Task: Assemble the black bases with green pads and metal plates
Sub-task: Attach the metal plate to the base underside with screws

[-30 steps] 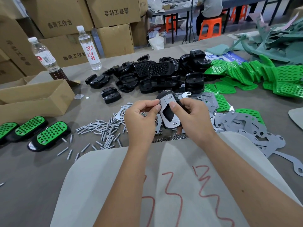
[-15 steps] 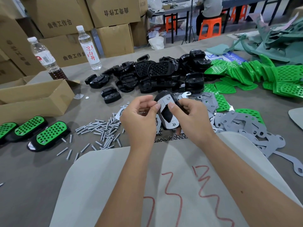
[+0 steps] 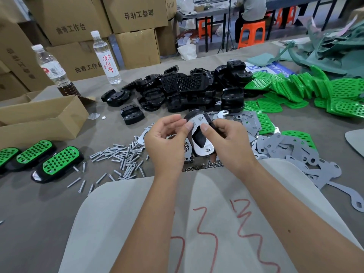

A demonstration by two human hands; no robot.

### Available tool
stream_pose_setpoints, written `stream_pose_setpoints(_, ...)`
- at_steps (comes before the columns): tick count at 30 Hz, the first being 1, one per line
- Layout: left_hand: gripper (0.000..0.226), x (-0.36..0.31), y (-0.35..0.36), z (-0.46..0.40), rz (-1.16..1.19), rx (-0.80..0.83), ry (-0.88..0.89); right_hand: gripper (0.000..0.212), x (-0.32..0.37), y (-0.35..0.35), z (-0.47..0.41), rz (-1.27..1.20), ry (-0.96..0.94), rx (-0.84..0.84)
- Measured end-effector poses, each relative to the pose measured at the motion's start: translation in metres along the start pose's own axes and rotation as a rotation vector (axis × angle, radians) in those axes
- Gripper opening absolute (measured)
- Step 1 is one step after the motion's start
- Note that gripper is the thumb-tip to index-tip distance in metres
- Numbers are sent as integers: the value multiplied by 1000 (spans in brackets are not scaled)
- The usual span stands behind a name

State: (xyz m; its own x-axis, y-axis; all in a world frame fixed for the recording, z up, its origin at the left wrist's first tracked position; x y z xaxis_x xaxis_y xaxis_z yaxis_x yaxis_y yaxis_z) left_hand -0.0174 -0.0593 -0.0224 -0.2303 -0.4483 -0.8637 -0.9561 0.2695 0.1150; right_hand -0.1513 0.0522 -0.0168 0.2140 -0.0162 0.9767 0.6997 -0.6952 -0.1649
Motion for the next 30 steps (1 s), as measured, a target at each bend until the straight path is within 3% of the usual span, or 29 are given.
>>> stream_pose_setpoints(9, 24, 11, -5, -6, -42, 66, -118, 38, -6, -6, -2, 34, 49, -72)
stream_pose_setpoints(13, 7, -1, -2, -3, -132, 71, -31, 37, -1, -1, -1, 68, 7, -44)
stream_pose_setpoints(18, 17, -9, -2, 0, -247, 39, 59, 39, 0, 0, 0, 145, -12, -55)
stream_pose_setpoints(22, 37, 1, 3, 1, -23, 73, -99, 33, -4, -5, -1, 72, 23, -93)
stream_pose_setpoints(24, 34, 7, 3, 2, 29, 33, -176, 32, -5, -7, -2, 23, 49, -97)
stream_pose_setpoints(26, 21, 4, 1, 1, -25, 12, -137, 32, -3, -5, -1, 49, 34, -79)
stream_pose_setpoints(30, 19, -8, 2, 5, -171, 19, -7, 34, 2, -1, 1, 114, -20, -50)
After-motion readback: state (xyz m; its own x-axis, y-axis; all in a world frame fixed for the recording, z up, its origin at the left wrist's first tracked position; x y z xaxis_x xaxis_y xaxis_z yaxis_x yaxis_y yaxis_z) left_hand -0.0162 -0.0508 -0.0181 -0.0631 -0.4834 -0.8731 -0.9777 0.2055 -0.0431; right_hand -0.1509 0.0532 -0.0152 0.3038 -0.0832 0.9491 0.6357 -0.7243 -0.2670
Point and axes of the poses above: each hand's wrist, its own z-axis away from the middle knuckle, its own y-axis out of the palm, x = y × z, the point moved 7 cm from there along -z, towards the middle knuckle, and after that the axes turned 12 degrees about y, right-handed, at the moved point
